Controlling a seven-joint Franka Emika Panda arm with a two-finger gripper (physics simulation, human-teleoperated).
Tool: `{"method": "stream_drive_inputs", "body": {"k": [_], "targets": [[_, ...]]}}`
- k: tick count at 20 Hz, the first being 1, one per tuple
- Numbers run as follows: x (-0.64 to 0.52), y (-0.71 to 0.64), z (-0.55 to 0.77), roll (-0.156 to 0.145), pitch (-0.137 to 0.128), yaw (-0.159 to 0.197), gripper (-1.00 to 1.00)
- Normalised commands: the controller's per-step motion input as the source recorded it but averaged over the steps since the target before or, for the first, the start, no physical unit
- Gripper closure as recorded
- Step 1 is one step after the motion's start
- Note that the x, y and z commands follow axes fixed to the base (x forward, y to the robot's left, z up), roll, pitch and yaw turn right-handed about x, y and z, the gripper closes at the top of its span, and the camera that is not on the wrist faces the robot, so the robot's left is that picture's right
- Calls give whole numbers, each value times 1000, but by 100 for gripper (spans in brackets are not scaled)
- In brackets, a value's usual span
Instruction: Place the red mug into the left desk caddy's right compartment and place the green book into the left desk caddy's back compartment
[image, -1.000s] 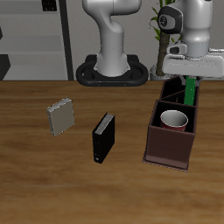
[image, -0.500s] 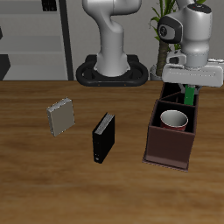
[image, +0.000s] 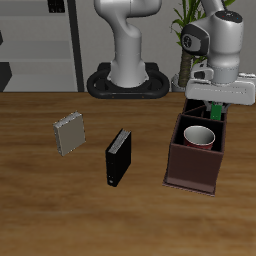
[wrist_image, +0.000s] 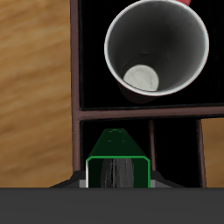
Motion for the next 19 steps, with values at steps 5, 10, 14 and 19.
{"method": "stream_drive_inputs", "body": {"k": [5, 10, 14, 19], "targets": [[71, -3, -132, 5, 48, -15, -100], [-61, 37, 36, 41, -26, 4, -100], [-8, -8, -6, 17, 12, -5, -100], [-1, -123, 132, -13, -26, 2, -100]]}}
